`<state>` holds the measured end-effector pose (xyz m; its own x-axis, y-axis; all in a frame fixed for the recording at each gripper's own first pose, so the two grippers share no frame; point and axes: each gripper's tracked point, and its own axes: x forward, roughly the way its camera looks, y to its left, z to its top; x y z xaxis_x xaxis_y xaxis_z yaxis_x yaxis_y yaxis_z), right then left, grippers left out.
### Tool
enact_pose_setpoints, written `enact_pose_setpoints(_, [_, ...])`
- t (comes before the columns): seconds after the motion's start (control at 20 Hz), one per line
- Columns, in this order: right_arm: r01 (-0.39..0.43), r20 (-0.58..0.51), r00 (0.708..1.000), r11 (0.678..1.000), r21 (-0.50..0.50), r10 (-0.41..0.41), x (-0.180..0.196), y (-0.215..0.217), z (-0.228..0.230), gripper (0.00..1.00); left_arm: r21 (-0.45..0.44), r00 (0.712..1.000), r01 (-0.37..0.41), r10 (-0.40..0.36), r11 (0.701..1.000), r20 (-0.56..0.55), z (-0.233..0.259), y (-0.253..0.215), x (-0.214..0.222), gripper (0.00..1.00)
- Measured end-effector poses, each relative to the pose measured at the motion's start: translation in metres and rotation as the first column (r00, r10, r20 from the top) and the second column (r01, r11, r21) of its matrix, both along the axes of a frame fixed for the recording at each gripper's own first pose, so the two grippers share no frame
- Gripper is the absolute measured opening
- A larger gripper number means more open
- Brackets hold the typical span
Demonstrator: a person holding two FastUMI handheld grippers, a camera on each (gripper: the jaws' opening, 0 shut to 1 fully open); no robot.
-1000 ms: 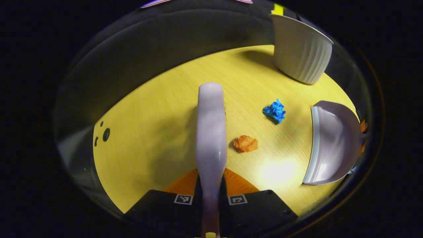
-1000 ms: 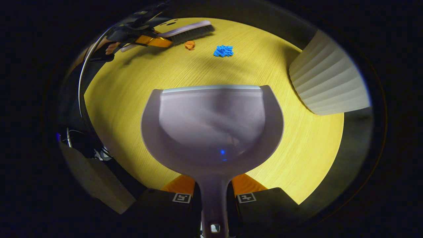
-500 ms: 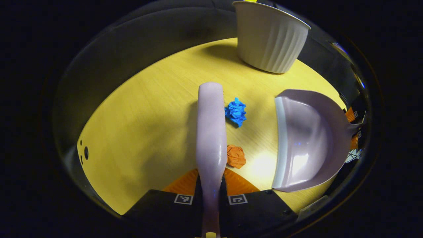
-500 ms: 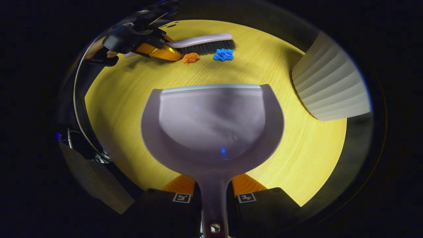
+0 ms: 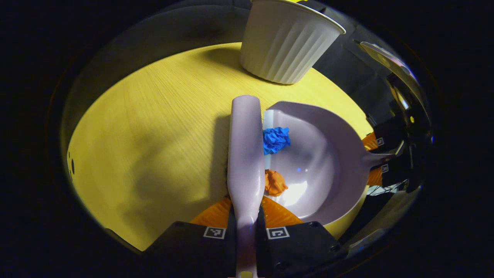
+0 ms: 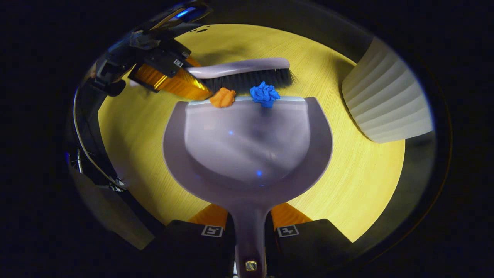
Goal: Pick up the small broom and dustpan from the desktop, sweep the trash into the dustpan with the broom, and then empty the trash into the garbage bin.
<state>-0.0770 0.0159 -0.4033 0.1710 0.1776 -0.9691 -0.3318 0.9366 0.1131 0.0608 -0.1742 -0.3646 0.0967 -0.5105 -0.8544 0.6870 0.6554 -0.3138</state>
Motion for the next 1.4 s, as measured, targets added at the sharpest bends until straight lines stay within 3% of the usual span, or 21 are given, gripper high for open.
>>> enact_pose_setpoints(0.2, [0.033,0.04,0.999,0.999,0.011,-0.033,0.001,0.002,0.0,0.35,-0.04,0.997,-0.059,0.058,0.997,-0.044,0.01,0.0,-0.005,0.24])
enact_pose_setpoints(0.4, [0.112,0.071,0.991,0.993,0.033,-0.114,-0.007,-0.001,0.007,0.36,-0.083,0.986,-0.158,0.161,0.984,0.034,0.03,0.012,0.01,0.24])
enact_pose_setpoints(0.5, [0.145,0.075,0.986,0.989,0.025,-0.146,-0.012,-0.003,0.018,0.36,-0.048,0.963,-0.241,0.245,0.969,0.109,0.03,0.043,0.028,0.24])
enact_pose_setpoints(0.65, [0.218,0.052,0.974,0.976,0.03,-0.219,-0.03,-0.015,0.051,0.35,0.001,0.939,-0.311,0.307,0.95,0.157,0.03,0.085,0.034,0.24])
enact_pose_setpoints(0.8, [0.273,0.056,0.96,0.962,0.012,-0.274,-0.036,-0.028,0.085,0.36,0.03,0.926,-0.345,0.335,0.938,0.174,0.031,0.103,0.023,0.24])
enact_pose_setpoints(1.05, [0.341,0.109,0.934,0.94,-0.003,-0.339,-0.04,-0.052,0.149,0.36,0.023,0.93,-0.347,0.341,0.938,0.141,0.028,0.096,0.01,0.24])
enact_pose_setpoints(1.25, [0.388,0.1,0.915,0.921,0.032,-0.39,-0.046,-0.068,0.194,0.36,0.025,0.922,-0.367,0.36,0.93,0.14,0.028,0.096,0.005,0.24])
enact_pose_setpoints(1.4, [0.475,0.139,0.87,0.88,0.021,-0.473,-0.032,-0.119,0.248,0.35,0.017,0.92,-0.376,0.37,0.927,0.129,0.025,0.093,0.001,0.24])
